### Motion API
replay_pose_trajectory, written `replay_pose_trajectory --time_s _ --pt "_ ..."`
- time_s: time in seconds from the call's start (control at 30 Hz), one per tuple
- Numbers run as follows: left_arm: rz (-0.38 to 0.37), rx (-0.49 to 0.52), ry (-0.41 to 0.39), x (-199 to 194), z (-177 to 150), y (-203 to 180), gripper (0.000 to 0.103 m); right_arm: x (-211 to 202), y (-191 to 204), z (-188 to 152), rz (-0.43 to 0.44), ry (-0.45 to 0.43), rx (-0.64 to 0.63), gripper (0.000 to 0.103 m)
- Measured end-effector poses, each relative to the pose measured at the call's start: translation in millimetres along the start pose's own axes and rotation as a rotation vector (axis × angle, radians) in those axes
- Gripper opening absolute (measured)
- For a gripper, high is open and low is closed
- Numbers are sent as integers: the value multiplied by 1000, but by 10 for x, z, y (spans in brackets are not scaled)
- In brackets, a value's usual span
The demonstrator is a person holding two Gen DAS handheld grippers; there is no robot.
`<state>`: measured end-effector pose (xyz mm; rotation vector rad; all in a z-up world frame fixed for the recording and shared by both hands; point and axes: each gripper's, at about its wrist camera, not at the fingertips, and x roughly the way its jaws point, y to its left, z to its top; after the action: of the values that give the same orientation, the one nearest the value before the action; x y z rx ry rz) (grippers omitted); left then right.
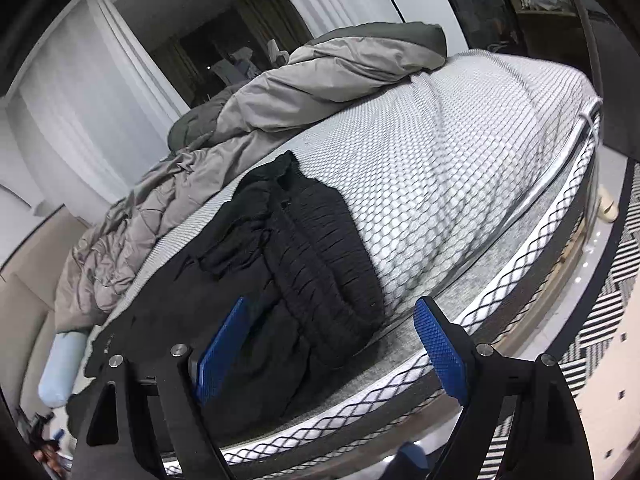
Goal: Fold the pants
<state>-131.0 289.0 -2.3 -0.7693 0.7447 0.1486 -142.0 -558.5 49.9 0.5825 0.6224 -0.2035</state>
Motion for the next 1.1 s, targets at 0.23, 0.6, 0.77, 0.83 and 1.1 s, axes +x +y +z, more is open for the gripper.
replay_pose_trajectory --time_s 0.23,0.6,0.77,0.83,1.1 --pt "-3 -47 48 472 -95 -9 56 98 39 -71 8 37 11 86" --pt "-2 -53 -61 571 0 -121 4 205 -203 -180 13 72 83 86" --pt "2 -56 -47 481 -19 -97 4 474 -205 -63 -9 70 127 76" --pt "0 -67 -38 503 -5 -104 4 449 -136 -44 9 80 128 74" --pt "34 -13 -2 552 48 -193 4 434 41 -97 96 28 -3 73"
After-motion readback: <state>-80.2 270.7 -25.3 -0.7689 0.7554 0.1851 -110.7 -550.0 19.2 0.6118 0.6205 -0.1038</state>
